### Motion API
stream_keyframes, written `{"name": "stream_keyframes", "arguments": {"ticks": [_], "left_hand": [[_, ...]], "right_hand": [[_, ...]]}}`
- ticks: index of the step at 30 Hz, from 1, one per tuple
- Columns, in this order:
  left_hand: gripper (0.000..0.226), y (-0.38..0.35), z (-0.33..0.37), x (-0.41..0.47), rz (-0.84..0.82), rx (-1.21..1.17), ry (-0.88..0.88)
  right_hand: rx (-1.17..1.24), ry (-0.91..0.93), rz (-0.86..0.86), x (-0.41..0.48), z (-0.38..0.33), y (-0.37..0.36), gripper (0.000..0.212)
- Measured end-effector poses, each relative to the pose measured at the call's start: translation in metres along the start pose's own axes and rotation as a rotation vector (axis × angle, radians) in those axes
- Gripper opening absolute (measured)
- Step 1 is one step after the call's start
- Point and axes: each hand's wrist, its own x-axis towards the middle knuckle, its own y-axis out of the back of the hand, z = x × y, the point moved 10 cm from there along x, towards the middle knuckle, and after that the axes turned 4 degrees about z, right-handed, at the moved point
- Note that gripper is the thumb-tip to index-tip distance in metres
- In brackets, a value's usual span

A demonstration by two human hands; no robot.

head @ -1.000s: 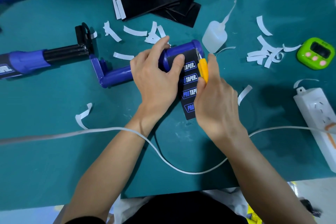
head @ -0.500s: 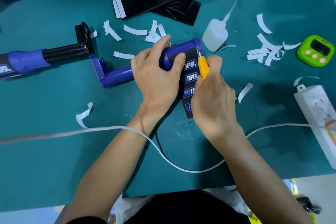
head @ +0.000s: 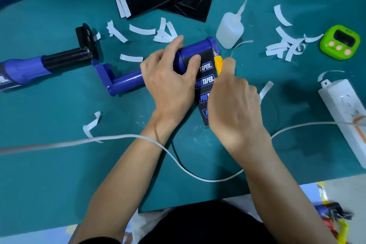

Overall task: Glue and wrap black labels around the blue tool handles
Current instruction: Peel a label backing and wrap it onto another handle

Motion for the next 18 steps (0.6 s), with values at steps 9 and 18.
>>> {"name": "stream_keyframes", "arguments": {"ticks": [9,18], "left_hand": [[0.04,-0.0015,-0.001,-0.0002,-0.026,0.016,0.014],[0.038,-0.0014,-0.0086,0.0009,-0.012,0.001,0.08]], "right_hand": [[0.035,0.003,0.0,-0.005,0.0005,0.007,0.053],[0.305,0.028,0.05,-0.0014,0.0084,0.0074,0.053]]}}
